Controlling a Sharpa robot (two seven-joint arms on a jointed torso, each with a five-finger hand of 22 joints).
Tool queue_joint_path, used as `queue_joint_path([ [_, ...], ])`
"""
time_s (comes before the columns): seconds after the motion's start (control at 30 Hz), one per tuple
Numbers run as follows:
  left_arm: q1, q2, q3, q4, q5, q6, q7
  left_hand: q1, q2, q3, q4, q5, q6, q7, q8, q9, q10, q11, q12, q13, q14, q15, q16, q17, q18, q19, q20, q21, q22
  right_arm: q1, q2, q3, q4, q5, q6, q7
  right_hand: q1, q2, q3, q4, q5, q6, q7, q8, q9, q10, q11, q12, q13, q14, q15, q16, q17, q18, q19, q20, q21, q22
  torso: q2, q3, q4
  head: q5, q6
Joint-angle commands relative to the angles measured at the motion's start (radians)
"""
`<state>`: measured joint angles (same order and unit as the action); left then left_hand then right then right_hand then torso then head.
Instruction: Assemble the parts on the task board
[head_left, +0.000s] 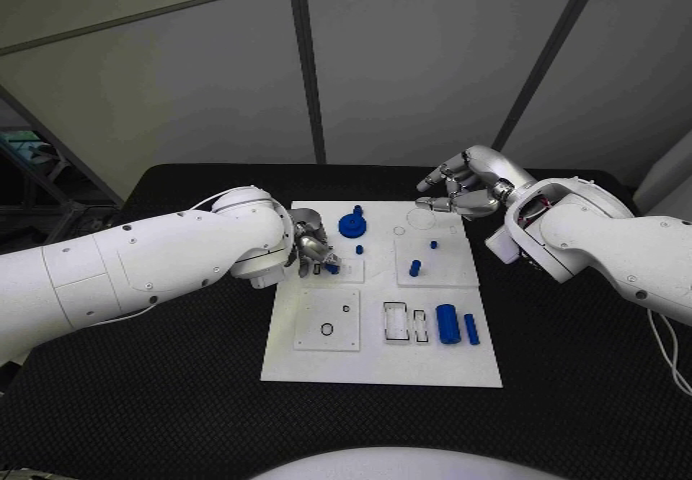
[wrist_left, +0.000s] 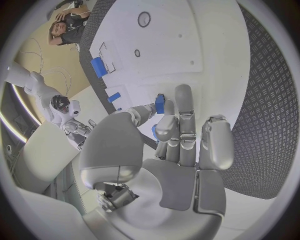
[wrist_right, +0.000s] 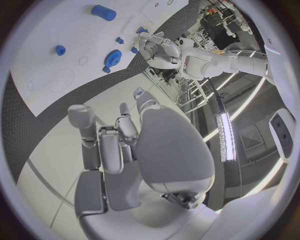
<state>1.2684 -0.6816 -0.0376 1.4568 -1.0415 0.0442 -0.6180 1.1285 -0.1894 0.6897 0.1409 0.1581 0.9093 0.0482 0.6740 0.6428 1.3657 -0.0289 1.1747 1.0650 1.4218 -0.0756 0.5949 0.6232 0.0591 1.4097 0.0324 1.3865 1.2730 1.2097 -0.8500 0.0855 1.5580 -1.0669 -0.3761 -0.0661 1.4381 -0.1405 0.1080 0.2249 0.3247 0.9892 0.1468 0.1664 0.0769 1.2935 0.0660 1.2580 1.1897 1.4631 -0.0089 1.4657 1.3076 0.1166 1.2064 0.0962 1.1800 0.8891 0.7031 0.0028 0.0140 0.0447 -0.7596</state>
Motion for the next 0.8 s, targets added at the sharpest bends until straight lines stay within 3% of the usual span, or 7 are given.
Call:
queue_joint_path([
  [0.03, 0.0, 0.003, -0.001, 0.0, -0.014, 0.031, -0.014, -0.007, 0.002, 0.169, -0.162, 0.001, -0.001, -0.006, 0.007, 0.002, 0.008, -0.001, 0.006, 0.002, 0.003, -0.002, -0.006, 0.001, 0.009, 0.006, 0.002, 0.005, 0.001, 0.001, 0.0, 0.001, 0.001, 0.003, 0.006, 0.005, -0.009, -0.002, -0.004, 0.001, 0.005, 0.005, -0.004, 0.004, -0.001, -0.001, -0.008, -0.005, -0.001, 0.063, -0.007, -0.005, 0.081, 0.016, -0.004, -0.003, -0.007, -0.002, 0.0, 0.0009, -0.0002, -0.001, 0.0],
  [0.8, 0.0, 0.012, -0.002, -0.003, -0.015, 0.067, -0.018, -0.034, 0.007, 0.159, -0.158, -0.002, 0.008, -0.014, 0.026, 0.009, 0.018, -0.006, 0.017, 0.009, 0.005, -0.004, -0.005, 0.002, 0.007, 0.013, 0.001, 0.012, 0.014, 0.001, 0.0, 0.001, 0.003, 0.003, 0.007, 0.006, -0.01, -0.001, -0.004, 0.002, 0.006, 0.006, -0.005, 0.006, -0.001, -0.001, -0.009, -0.005, -0.001, 0.062, -0.007, -0.007, 0.08, 0.016, -0.006, -0.003, -0.01, -0.005, 0.0, 0.0007, -0.0003, -0.002, -0.004],
])
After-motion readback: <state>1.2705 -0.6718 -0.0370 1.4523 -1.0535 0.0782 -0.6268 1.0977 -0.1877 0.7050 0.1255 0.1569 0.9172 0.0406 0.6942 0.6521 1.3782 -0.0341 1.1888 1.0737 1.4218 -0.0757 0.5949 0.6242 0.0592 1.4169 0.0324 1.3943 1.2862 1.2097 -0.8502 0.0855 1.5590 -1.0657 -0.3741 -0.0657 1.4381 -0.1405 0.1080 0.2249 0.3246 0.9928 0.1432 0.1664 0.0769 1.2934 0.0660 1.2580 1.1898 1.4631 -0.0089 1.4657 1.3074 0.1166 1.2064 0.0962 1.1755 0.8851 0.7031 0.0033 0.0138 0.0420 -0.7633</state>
